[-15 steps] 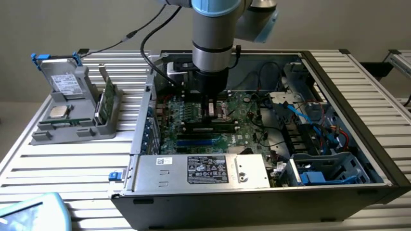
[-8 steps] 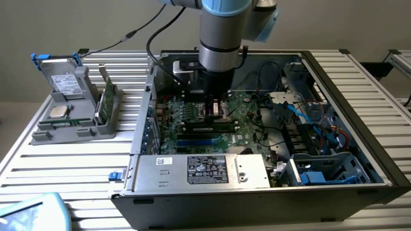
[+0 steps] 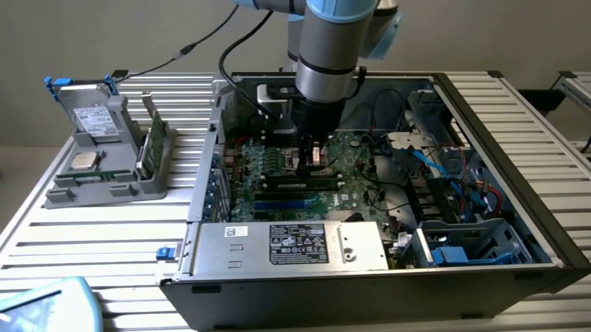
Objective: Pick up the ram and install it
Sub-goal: 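Press down the ram until it locks into place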
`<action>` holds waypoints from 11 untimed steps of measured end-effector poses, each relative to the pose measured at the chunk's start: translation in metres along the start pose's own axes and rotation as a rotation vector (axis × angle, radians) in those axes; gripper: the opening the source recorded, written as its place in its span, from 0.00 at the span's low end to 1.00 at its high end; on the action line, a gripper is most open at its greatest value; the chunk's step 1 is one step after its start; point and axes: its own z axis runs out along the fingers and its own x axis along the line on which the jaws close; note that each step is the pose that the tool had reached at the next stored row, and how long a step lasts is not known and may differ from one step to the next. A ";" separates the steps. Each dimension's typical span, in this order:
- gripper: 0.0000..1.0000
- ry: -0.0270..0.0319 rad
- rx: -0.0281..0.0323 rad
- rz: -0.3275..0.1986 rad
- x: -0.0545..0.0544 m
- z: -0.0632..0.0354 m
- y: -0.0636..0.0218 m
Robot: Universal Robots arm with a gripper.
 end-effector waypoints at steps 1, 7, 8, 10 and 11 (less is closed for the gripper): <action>0.10 0.0000 0.0000 0.000 0.000 0.0000 0.0000; 0.10 -0.0002 0.0001 0.000 0.000 0.0001 -0.0001; 0.10 -0.0002 0.0001 0.000 0.000 0.0001 -0.0001; 0.10 -0.0001 0.0000 0.000 0.000 0.0001 -0.0001; 0.10 -0.0002 0.0000 0.000 0.000 0.0001 -0.0001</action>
